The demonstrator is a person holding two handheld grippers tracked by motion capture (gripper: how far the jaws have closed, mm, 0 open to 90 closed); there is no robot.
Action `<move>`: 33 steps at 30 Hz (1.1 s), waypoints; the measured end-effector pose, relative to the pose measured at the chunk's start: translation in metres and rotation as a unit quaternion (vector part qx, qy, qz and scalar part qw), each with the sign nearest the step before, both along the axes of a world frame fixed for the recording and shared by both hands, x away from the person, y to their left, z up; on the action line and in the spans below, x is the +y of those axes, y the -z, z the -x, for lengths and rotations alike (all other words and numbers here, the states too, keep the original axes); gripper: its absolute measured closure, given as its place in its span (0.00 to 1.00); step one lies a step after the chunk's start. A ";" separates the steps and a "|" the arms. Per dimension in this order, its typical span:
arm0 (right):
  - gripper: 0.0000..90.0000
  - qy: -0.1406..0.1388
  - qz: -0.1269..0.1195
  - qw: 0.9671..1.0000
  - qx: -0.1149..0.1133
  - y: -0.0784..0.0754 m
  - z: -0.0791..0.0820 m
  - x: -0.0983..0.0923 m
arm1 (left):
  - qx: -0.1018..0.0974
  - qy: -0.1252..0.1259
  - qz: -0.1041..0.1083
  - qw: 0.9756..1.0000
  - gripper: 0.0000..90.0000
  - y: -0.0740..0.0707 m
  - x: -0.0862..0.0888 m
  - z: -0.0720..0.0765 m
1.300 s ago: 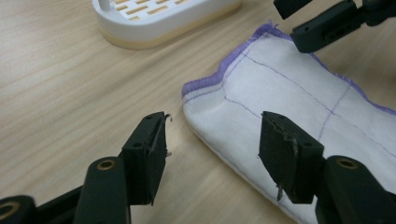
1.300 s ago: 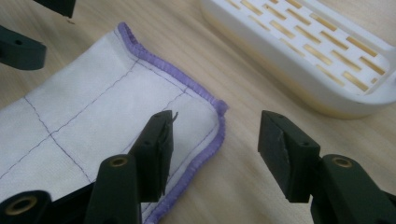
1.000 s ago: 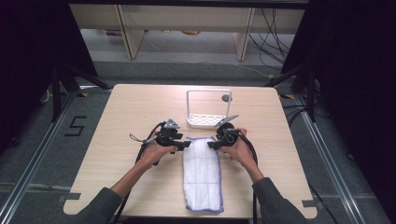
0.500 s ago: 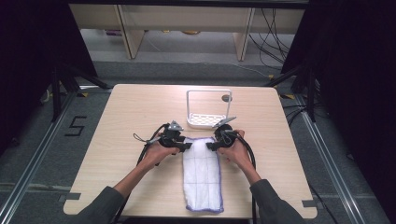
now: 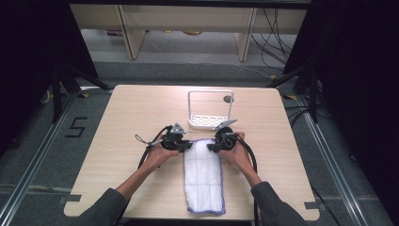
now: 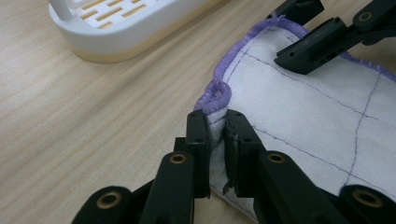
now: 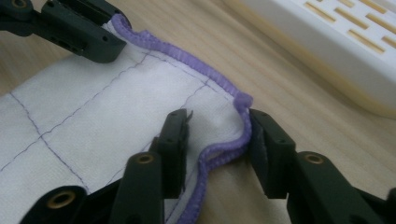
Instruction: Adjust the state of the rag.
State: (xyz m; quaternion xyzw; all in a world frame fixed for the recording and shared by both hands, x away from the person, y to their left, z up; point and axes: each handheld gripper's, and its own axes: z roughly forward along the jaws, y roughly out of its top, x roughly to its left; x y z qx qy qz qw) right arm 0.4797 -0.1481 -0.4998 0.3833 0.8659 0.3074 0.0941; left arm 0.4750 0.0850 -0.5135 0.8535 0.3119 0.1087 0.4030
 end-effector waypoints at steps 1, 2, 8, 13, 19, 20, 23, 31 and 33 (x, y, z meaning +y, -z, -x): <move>0.75 -0.003 -0.007 1.000 0.008 0.000 0.001 0.001 | 0.000 0.002 0.001 1.000 0.90 0.000 0.000 0.000; 0.80 -0.010 -0.009 1.000 0.009 0.000 0.000 0.001 | -0.001 0.002 0.002 1.000 0.90 0.001 0.000 0.000; 0.93 -0.022 -0.020 1.000 0.001 0.000 0.002 0.000 | -0.003 0.004 0.006 1.000 0.91 -0.001 0.002 0.000; 0.94 -0.025 -0.021 0.999 -0.012 -0.003 0.004 0.001 | -0.012 0.002 0.013 1.000 0.92 -0.006 0.004 0.002; 0.94 -0.044 -0.049 0.997 -0.036 -0.018 0.009 -0.005 | -0.022 -0.001 0.033 0.999 0.92 -0.019 0.007 0.006; 0.94 -0.044 -0.049 0.997 -0.036 -0.018 0.009 -0.005 | -0.022 -0.001 0.033 0.999 0.92 -0.019 0.007 0.006; 0.94 -0.045 -0.064 0.996 -0.045 -0.026 0.013 -0.007 | -0.037 0.007 0.036 0.999 0.92 -0.030 0.010 0.009; 0.94 -0.056 -0.071 0.994 -0.062 -0.041 0.021 -0.009 | -0.050 -0.004 0.062 0.997 0.92 -0.046 0.015 0.015; 0.94 -0.057 -0.074 0.993 -0.067 -0.047 0.025 -0.010 | -0.053 -0.003 0.066 0.996 0.92 -0.049 0.015 0.018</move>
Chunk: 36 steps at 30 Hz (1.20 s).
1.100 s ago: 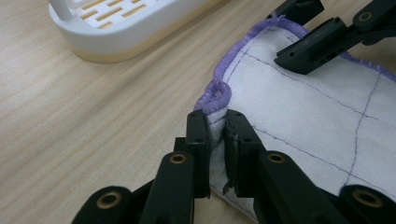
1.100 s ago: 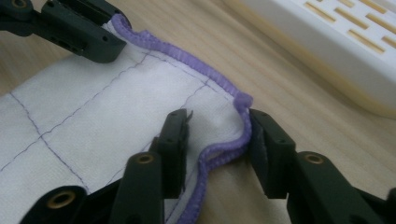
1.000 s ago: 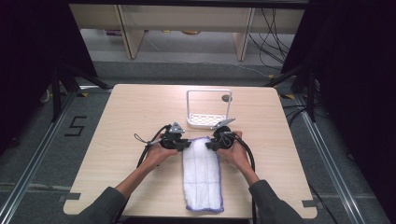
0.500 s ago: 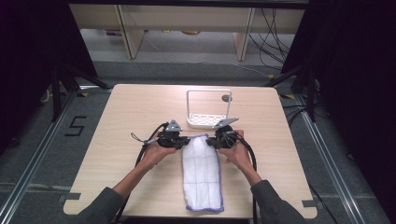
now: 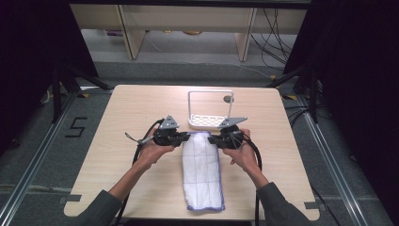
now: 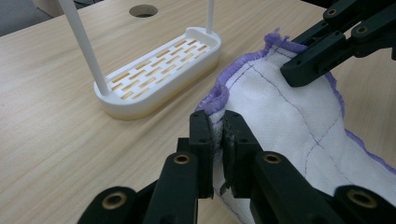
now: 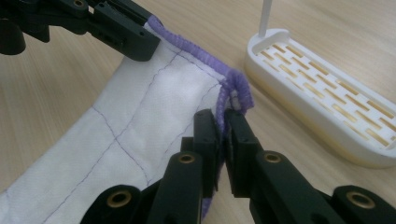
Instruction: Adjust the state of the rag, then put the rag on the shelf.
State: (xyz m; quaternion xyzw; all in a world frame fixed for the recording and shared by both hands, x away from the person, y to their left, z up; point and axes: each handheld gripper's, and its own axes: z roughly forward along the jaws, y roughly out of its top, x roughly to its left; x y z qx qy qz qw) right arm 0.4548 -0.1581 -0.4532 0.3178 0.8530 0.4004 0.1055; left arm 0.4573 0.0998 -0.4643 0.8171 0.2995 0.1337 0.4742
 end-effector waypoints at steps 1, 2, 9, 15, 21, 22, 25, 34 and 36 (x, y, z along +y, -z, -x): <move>0.94 0.000 0.000 1.000 0.000 0.000 0.000 0.000 | 0.000 0.000 0.000 1.000 0.92 0.000 0.000 0.000; 0.94 -0.001 -0.005 1.000 -0.002 -0.003 0.002 -0.001 | -0.003 0.004 0.001 1.000 0.92 -0.002 0.000 0.001; 0.94 -0.001 -0.013 1.000 -0.006 -0.010 0.007 -0.006 | -0.005 0.011 0.001 1.000 0.92 -0.010 0.000 0.004; 0.94 -0.006 -0.016 1.000 -0.011 -0.014 0.011 -0.006 | -0.006 0.013 0.005 1.000 0.92 -0.015 -0.001 0.007; 0.94 -0.003 -0.028 1.000 -0.008 -0.021 0.019 -0.009 | -0.006 0.010 0.002 1.000 0.93 -0.024 -0.001 0.011; 0.94 -0.008 -0.030 0.999 -0.017 -0.022 0.019 -0.010 | -0.006 0.011 0.004 1.000 0.93 -0.025 -0.001 0.013; 0.94 0.002 -0.032 0.999 -0.017 -0.031 0.028 -0.011 | -0.007 0.015 0.013 1.000 0.93 -0.034 0.000 0.019; 0.94 -0.020 -0.049 0.997 -0.053 -0.065 0.048 -0.012 | -0.029 0.029 0.024 0.999 0.93 -0.076 0.008 0.041; 0.94 -0.023 -0.048 0.997 -0.055 -0.073 0.051 -0.012 | -0.031 0.031 0.032 0.999 0.93 -0.086 0.009 0.044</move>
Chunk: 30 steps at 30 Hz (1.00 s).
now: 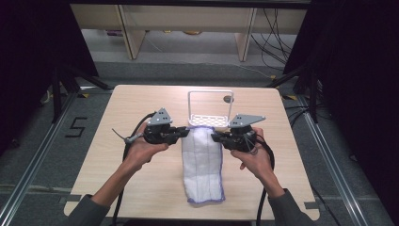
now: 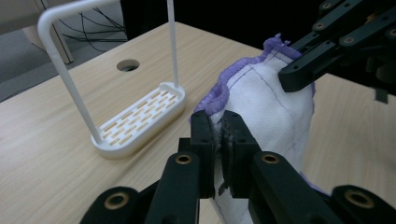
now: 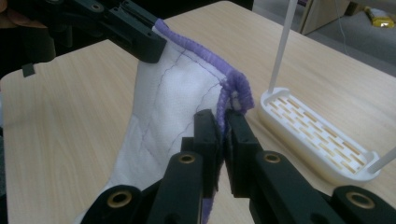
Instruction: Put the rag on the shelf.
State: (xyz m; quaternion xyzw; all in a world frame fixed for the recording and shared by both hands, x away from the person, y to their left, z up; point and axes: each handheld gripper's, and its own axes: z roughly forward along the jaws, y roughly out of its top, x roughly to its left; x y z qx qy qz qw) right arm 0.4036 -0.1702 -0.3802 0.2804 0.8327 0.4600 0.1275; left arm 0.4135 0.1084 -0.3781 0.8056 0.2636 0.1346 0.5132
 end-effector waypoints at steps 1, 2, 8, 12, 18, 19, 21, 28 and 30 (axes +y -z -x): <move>0.94 0.000 0.003 1.000 -0.009 -0.004 0.001 0.000 | -0.005 0.000 -0.002 1.000 0.93 -0.005 0.000 0.001; 0.94 -0.003 0.002 1.000 -0.010 -0.009 0.002 0.000 | -0.007 -0.002 -0.003 1.000 0.93 -0.011 -0.001 0.002; 0.94 0.002 0.002 1.000 -0.025 -0.032 0.003 -0.002 | -0.012 -0.004 -0.002 1.000 0.93 -0.034 -0.002 0.001; 0.94 0.003 0.006 0.999 -0.047 -0.051 -0.001 -0.003 | -0.016 -0.007 -0.005 1.000 0.93 -0.055 -0.005 -0.004; 0.94 0.019 -0.001 0.998 -0.055 -0.068 -0.016 -0.006 | -0.019 -0.019 -0.004 1.000 0.93 -0.073 -0.010 -0.019; 0.94 0.019 -0.001 0.998 -0.055 -0.068 -0.016 -0.006 | -0.019 -0.019 -0.004 1.000 0.93 -0.073 -0.010 -0.019; 0.94 0.023 -0.008 0.998 -0.052 -0.075 -0.025 -0.007 | -0.022 -0.031 -0.007 0.999 0.93 -0.079 -0.012 -0.029; 0.94 0.027 -0.011 0.998 -0.063 -0.085 -0.045 -0.005 | -0.025 -0.046 -0.018 0.998 0.93 -0.091 -0.012 -0.049; 0.94 0.034 -0.018 0.998 -0.057 -0.088 -0.050 -0.004 | -0.024 -0.048 -0.014 0.998 0.93 -0.094 -0.012 -0.053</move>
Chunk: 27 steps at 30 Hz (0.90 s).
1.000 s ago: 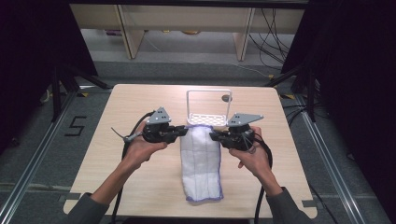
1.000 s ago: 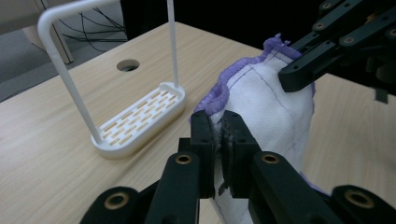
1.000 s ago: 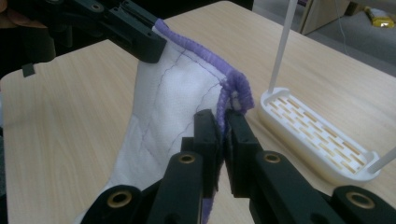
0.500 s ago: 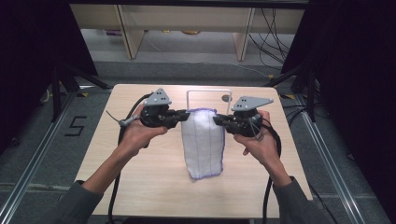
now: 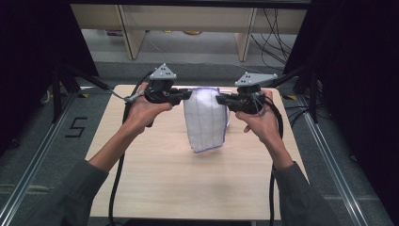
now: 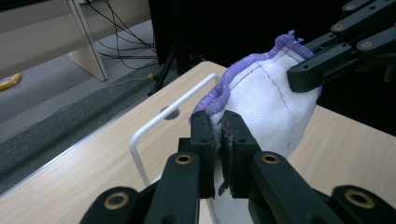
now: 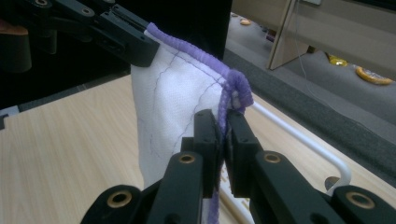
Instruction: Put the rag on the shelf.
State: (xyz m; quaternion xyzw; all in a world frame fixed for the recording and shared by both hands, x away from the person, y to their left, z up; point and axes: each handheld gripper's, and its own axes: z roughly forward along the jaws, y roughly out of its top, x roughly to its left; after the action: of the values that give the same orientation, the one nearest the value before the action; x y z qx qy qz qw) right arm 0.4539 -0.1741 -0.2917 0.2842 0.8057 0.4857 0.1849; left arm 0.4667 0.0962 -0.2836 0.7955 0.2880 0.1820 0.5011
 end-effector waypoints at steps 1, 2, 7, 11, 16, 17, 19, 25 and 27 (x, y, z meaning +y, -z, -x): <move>0.94 0.005 0.002 1.000 -0.002 -0.004 -0.008 -0.001 | -0.005 -0.006 0.000 1.000 0.93 -0.004 -0.001 -0.005; 0.94 0.007 -0.001 1.000 0.000 -0.006 -0.010 -0.001 | -0.008 -0.007 -0.004 1.000 0.93 -0.007 -0.002 -0.007; 0.94 0.017 -0.004 1.000 0.000 -0.014 -0.023 -0.002 | -0.016 -0.013 -0.012 1.000 0.93 -0.016 -0.005 -0.018; 0.94 0.020 -0.005 1.000 -0.001 -0.017 -0.030 -0.002 | -0.018 -0.021 -0.005 1.000 0.93 -0.017 -0.008 -0.024; 0.94 0.035 -0.010 0.999 -0.004 -0.024 -0.047 -0.005 | -0.025 -0.032 0.005 0.999 0.93 -0.021 -0.012 -0.036; 0.94 0.042 -0.011 0.999 -0.004 -0.026 -0.048 -0.005 | -0.029 -0.034 0.005 0.999 0.93 -0.023 -0.014 -0.039; 0.94 0.047 -0.015 0.999 -0.008 -0.029 -0.054 -0.007 | -0.032 -0.035 0.004 0.999 0.93 -0.024 -0.016 -0.041; 0.94 0.059 -0.020 0.998 -0.002 -0.034 -0.065 -0.008 | -0.037 -0.047 0.014 0.998 0.93 -0.028 -0.019 -0.053; 0.94 0.068 -0.024 0.997 -0.003 -0.037 -0.070 -0.006 | -0.035 -0.053 0.021 0.998 0.93 -0.029 -0.019 -0.061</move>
State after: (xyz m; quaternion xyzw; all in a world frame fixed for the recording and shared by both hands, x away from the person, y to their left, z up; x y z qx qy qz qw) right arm 0.5243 -0.1801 -0.2545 0.3415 0.7720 0.4922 0.2125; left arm 0.5280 0.0770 -0.2548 0.7615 0.3158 0.2305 0.5170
